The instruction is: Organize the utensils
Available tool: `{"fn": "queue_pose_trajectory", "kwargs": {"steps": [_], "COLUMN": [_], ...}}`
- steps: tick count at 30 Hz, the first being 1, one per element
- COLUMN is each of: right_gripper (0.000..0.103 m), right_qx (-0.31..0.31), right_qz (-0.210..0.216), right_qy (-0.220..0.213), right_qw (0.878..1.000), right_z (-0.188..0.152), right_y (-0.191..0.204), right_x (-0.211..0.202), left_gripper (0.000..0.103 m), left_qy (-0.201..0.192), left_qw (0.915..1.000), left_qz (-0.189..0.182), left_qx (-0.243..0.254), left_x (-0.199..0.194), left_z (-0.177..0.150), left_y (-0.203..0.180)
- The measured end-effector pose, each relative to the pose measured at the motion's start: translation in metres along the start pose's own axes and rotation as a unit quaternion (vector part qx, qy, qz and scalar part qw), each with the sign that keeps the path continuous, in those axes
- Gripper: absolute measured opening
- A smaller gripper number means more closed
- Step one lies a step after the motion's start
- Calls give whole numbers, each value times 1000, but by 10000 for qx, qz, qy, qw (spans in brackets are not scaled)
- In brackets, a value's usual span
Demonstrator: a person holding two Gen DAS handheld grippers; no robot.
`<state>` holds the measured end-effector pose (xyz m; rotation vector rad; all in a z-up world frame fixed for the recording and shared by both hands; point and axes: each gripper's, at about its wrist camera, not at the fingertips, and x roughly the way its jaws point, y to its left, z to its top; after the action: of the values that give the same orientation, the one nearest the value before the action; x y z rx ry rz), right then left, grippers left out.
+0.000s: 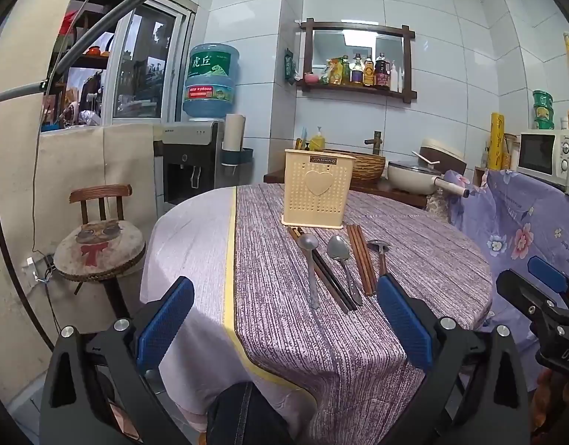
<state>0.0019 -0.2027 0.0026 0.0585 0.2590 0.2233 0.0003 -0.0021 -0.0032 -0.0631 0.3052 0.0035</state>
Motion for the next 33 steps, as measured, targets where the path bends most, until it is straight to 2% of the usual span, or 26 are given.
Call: {"fn": "queue_pose_trajectory", "kwargs": {"steps": [33], "right_gripper": [98], "right_qx": [36], "right_qz": [7], "right_qy": [33], "right_qw": [10000], "right_z": [-1], "right_y": [-1], "right_x": [1], "left_gripper": [98], "left_qy": [5], "left_qw": [10000], "left_qz": [11], "left_qx": [6], "left_x": [0], "left_z": [2], "left_y": [0]}}
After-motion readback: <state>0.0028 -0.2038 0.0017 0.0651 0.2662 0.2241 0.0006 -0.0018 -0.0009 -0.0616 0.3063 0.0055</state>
